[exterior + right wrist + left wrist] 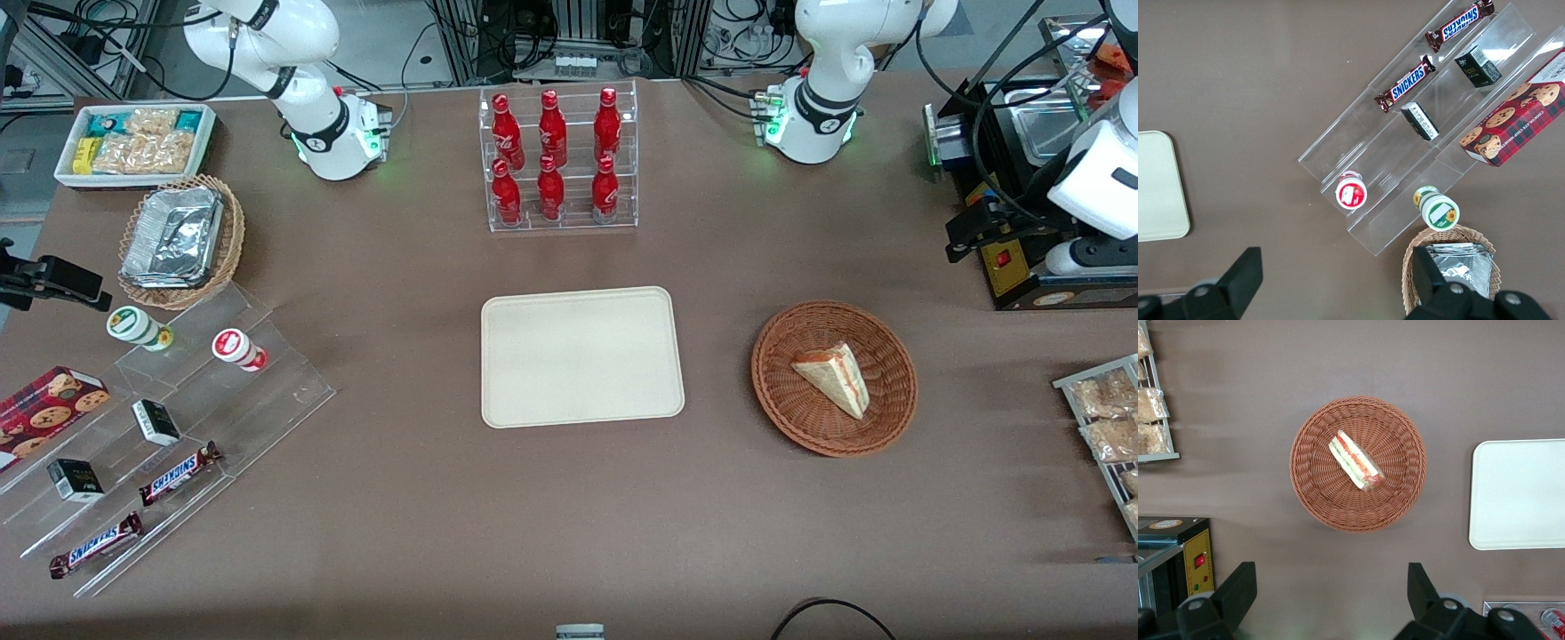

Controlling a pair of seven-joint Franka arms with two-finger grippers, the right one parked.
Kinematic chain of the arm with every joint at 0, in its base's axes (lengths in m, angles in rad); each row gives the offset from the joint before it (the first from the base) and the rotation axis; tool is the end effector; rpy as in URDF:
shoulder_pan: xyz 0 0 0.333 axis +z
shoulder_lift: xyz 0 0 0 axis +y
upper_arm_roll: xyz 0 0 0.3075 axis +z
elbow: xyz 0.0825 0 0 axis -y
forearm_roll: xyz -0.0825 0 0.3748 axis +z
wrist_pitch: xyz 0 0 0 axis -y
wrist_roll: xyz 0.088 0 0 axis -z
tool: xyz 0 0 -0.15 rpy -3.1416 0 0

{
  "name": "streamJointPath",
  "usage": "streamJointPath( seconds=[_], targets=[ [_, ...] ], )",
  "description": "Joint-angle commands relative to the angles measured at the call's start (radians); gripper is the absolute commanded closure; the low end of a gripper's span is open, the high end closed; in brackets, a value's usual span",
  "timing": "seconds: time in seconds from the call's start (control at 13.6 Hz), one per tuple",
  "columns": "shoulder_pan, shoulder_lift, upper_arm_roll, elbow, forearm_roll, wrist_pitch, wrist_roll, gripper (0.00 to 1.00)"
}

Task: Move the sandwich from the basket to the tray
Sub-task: 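Move the left gripper over the wrapped sandwich in the wicker basket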

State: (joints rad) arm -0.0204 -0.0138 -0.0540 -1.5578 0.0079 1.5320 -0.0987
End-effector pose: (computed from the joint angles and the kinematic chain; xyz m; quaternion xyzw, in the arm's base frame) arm 0.5355 -0.0389 0.5831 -0.9999 -0.0123 0.0056 0.0048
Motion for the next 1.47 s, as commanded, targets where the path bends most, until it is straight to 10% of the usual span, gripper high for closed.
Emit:
streamJointPath(
  seconds=[0.0, 0.44, 1.39],
  targets=[
    [0.008, -0.021, -0.003, -0.008, -0.005, -0.003, 0.055, 0.0],
    [-0.001, 0.049, -0.024, -0.098, 0.029, 0.107, 0.039, 0.0],
    [-0.001, 0.095, -0.061, -0.673, 0.035, 0.885, -0.751, 0.0]
  ],
)
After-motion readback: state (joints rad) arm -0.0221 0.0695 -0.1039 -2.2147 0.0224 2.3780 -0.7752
